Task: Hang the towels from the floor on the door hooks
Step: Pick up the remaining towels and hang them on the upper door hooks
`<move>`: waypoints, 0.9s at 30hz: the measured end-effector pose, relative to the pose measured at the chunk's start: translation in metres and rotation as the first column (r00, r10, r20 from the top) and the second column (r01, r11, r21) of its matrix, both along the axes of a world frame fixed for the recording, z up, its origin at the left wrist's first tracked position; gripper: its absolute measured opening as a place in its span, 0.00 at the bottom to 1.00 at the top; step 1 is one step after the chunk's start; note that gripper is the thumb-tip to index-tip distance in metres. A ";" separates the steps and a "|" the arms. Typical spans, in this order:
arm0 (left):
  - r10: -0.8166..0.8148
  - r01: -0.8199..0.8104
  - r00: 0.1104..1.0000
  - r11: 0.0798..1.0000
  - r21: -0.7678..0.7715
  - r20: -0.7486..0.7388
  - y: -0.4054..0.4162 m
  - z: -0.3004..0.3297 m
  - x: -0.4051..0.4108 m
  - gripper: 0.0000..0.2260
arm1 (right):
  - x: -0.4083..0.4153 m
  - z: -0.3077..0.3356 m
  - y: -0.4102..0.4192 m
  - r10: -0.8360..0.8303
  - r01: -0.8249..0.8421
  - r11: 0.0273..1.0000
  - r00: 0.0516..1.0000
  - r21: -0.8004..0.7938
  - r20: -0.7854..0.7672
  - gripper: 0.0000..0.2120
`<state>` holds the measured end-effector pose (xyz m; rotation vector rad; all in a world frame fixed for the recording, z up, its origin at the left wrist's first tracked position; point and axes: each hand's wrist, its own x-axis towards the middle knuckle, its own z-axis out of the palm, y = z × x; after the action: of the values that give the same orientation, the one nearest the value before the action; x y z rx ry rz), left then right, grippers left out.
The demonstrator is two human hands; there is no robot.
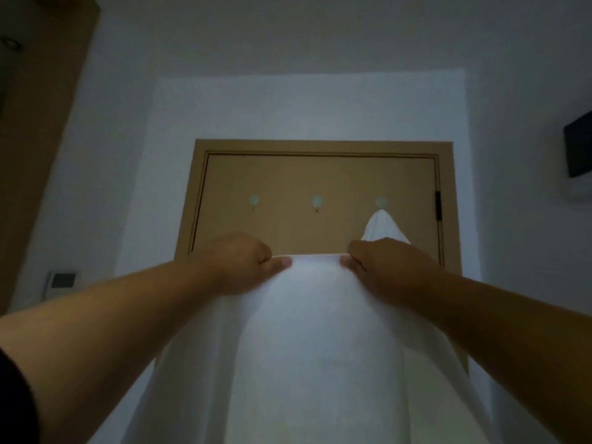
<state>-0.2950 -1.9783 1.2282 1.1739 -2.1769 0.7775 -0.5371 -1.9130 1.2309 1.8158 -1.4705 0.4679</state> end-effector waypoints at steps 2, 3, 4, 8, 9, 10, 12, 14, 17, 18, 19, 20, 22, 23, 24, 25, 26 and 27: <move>0.014 -0.014 1.000 1.000 -0.005 -0.020 -0.027 0.010 -0.018 0.29 | -0.021 0.008 -0.032 0.034 -0.034 0.999 0.999 -0.022 0.000 0.16; 0.021 -0.021 0.999 1.000 -0.007 -0.032 -0.039 0.016 -0.025 0.29 | -0.030 0.013 -0.047 0.049 -0.049 0.998 0.999 -0.030 0.006 0.15; 0.026 -0.026 0.999 1.000 -0.008 -0.043 -0.051 0.020 -0.032 0.29 | -0.038 0.017 -0.060 0.062 -0.062 0.998 0.998 -0.031 0.015 0.15; 0.044 -0.043 0.996 0.999 0.014 -0.079 -0.098 0.032 -0.055 0.29 | -0.064 0.034 -0.105 0.096 -0.096 0.995 0.995 -0.008 0.031 0.16; 0.038 -0.038 0.996 0.999 0.006 -0.085 -0.108 0.036 -0.059 0.28 | -0.069 0.039 -0.115 0.100 -0.100 0.995 0.994 -0.016 0.039 0.16; 0.033 -0.033 0.995 0.999 0.000 -0.091 -0.117 0.039 -0.064 0.28 | -0.073 0.043 -0.124 0.100 -0.099 0.995 0.994 -0.024 0.049 0.17; 0.016 -0.016 0.995 1.000 -0.002 -0.103 -0.135 0.047 -0.073 0.27 | -0.081 0.050 -0.141 0.090 -0.087 0.995 0.994 -0.041 0.058 0.17; 0.013 -0.016 0.994 1.000 -0.022 -0.107 -0.155 0.054 -0.080 0.28 | -0.086 0.057 -0.159 0.078 -0.074 0.995 0.995 -0.064 0.057 0.16; 0.036 -0.044 0.994 0.997 -0.070 -0.102 -0.186 0.063 -0.083 0.28 | -0.087 0.064 -0.186 0.061 -0.055 0.995 0.996 -0.083 0.066 0.16; 0.044 -0.052 0.993 0.995 -0.081 -0.106 -0.196 0.065 -0.083 0.28 | -0.086 0.067 -0.196 0.055 -0.049 0.995 0.997 -0.092 0.059 0.16; 0.051 -0.062 0.992 0.994 -0.092 -0.115 -0.208 0.068 -0.083 0.28 | -0.085 0.069 -0.206 0.046 -0.040 0.993 0.998 -0.108 0.051 0.16; 0.056 -0.070 0.990 0.992 -0.105 -0.131 -0.220 0.070 -0.083 0.28 | -0.083 0.072 -0.217 0.032 -0.026 0.992 0.999 -0.125 0.042 0.16; 0.062 -0.083 0.984 0.989 -0.125 -0.166 -0.246 0.074 -0.083 0.29 | -0.080 0.079 -0.241 -0.001 0.007 0.988 0.999 -0.156 0.037 0.16; 0.064 -0.088 0.982 0.987 -0.133 -0.177 -0.260 0.076 -0.084 0.29 | -0.079 0.081 -0.254 -0.017 0.023 0.985 0.999 -0.168 0.041 0.16; 0.067 -0.094 0.981 0.986 -0.141 -0.184 -0.275 0.078 -0.084 0.29 | -0.078 0.084 -0.268 -0.027 0.035 0.983 0.998 -0.179 0.051 0.16; 0.070 -0.100 0.980 0.983 -0.154 -0.186 -0.289 0.081 -0.085 0.29 | -0.078 0.086 -0.282 -0.030 0.041 0.982 0.998 -0.185 0.064 0.16; 0.072 -0.103 0.980 0.981 -0.166 -0.186 -0.305 0.084 -0.085 0.29 | -0.077 0.090 -0.297 -0.033 0.047 0.982 0.996 -0.184 0.079 0.16; 0.068 -0.102 0.980 0.979 -0.179 -0.188 -0.319 0.088 -0.086 0.28 | -0.076 0.094 -0.312 -0.038 0.054 0.982 0.995 -0.182 0.093 0.16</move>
<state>-0.3807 -2.2976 1.3164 1.1979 -1.8721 0.8570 -0.6135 -2.2245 1.3247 1.6307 -1.4743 0.6476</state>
